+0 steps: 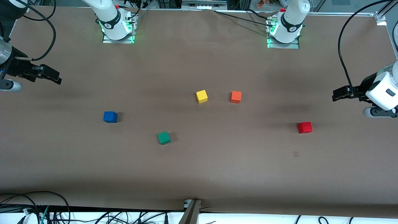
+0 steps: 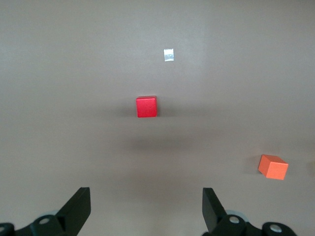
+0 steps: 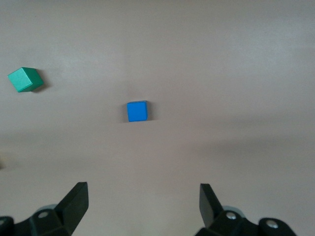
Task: Pass red block to right arm, stack on blue
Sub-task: 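Move the left gripper over the red cube and lower it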
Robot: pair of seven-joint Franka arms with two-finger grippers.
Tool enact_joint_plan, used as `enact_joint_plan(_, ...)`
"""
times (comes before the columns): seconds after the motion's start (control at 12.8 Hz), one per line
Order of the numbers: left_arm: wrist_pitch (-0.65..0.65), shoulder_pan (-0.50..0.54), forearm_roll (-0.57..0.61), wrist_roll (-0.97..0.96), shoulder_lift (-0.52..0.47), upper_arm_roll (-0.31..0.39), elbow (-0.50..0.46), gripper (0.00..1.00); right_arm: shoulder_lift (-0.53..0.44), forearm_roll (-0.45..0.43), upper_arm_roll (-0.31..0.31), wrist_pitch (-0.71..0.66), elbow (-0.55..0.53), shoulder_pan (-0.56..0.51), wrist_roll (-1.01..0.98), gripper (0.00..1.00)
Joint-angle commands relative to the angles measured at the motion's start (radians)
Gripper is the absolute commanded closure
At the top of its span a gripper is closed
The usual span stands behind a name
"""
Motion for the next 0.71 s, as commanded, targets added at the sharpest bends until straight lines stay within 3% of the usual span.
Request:
enact_joint_plan(0.0, 0.045, 0.034, -0.016, -0.004, 0.035, 0.003, 0.014, 0.0, -0.002, 0.004, 0.002, -0.002, 0.009, -0.004, -0.008, 0.0)
enact_joint_plan(0.63, 0.243, 0.079, -0.016, 0.01, 0.213, 0.003, -0.035, 0.0, -0.002, 0.004, 0.002, -0.006, 0.009, -0.004, -0.008, 0.0)
